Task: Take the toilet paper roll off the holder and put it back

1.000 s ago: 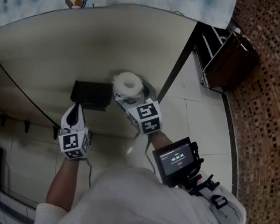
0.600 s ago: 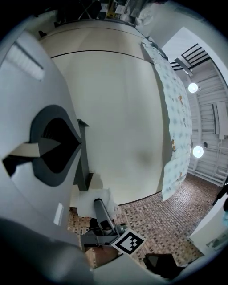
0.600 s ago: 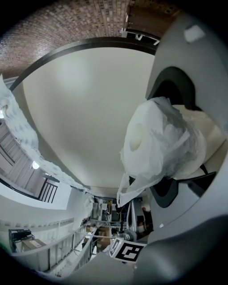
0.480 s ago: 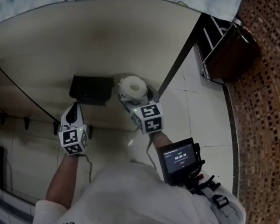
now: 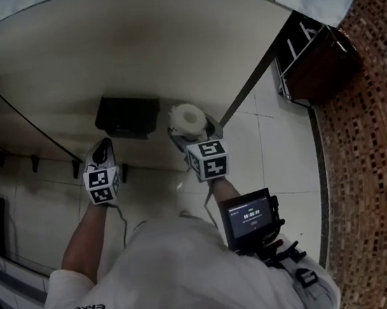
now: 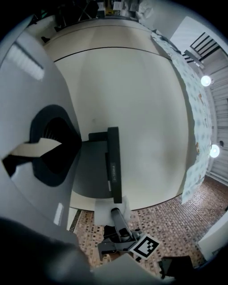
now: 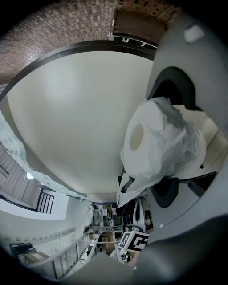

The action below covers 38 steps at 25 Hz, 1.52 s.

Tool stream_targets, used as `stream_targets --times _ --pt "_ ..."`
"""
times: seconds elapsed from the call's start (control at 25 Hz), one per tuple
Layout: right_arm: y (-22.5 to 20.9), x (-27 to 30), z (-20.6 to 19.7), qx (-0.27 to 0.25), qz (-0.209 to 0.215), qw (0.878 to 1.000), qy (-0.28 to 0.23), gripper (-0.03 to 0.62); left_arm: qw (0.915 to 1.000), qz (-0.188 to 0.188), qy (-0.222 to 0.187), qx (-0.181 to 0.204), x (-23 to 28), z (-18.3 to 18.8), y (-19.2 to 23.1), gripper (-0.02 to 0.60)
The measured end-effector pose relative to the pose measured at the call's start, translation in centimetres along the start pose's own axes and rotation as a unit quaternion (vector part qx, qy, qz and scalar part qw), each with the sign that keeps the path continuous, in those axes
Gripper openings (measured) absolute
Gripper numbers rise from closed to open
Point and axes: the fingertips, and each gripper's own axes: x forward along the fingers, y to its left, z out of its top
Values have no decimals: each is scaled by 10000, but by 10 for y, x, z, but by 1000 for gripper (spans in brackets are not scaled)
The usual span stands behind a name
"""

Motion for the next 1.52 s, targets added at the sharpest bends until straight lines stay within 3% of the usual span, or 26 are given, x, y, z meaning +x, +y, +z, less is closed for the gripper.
stream_targets --times 0.32,0.52,0.68,1.2,1.52 --pt "-7 3 -25 217 -85 9995 234 468 9966 -519 523 357 17 -34 -7 13" --pt "-7 2 -32 265 -94 9991 314 468 9904 -1009 805 490 31 -55 -16 144" --pt "-9 1 -35 278 -98 9990 340 468 9862 -1241 896 630 38 -56 -22 205" --pt "-16 3 -39 483 -93 9983 319 468 9810 -1547 732 910 40 -39 -36 201" --pt "-18 7 -43 1412 82 9899 -43 468 9770 -1709 866 938 18 -39 -38 192"
